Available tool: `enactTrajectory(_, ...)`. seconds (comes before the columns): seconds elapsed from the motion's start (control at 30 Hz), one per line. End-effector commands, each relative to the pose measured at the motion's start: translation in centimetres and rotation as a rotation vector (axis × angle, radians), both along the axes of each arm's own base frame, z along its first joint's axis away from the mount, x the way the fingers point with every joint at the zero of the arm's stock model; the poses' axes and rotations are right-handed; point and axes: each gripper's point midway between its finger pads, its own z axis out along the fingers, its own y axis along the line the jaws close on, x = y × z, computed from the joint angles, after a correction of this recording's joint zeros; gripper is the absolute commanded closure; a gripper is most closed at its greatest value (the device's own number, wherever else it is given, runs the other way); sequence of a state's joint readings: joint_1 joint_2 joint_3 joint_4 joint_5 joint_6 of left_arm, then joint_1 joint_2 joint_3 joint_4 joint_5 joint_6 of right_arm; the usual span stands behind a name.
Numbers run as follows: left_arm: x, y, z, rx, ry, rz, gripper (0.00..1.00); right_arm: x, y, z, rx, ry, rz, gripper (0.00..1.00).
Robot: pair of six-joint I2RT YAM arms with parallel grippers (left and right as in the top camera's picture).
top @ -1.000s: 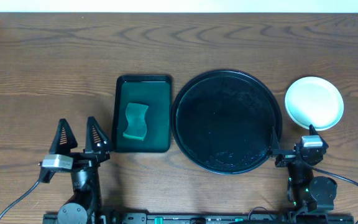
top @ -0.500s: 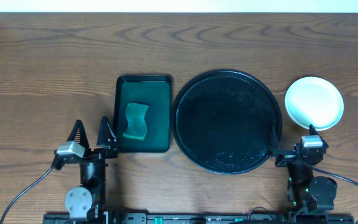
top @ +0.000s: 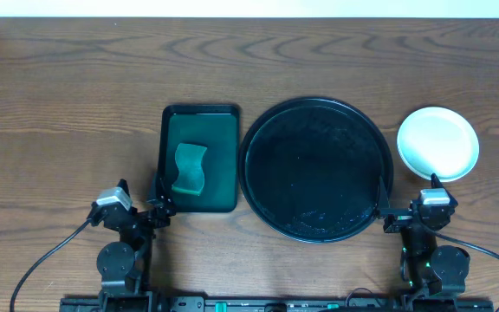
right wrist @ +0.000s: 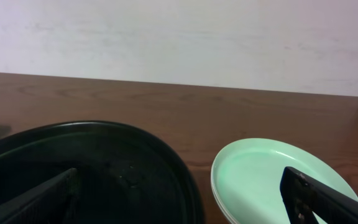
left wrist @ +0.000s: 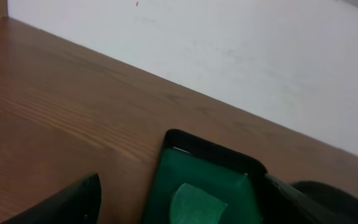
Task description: Clean dirty plates on tray and stack at the side
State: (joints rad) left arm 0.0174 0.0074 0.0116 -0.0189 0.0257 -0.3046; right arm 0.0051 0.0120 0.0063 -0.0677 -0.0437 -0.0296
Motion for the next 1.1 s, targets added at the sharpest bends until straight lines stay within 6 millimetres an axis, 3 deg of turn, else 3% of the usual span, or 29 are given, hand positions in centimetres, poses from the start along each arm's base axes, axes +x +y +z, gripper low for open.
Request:
enactTrajectory(0.0,-0.16,0.09,-1.53,0.107,0.06,-0.006,0.19,-0.03,0.05,-0.02,0.013,0.0,-0.002,0.01)
enactTrajectory(0.4,-0.16,0.04,-1.5,0.295,0.067,-0.034,0.19,-0.03,0.05,-0.02,0.013,0.0,-0.002,0.01)
enactTrajectory(1.07,-0.16,0.05,-1.51,0.294,0.068,-0.033,0.19,-0.03,0.05,-0.02,0.013,0.0,-0.002,0.01)
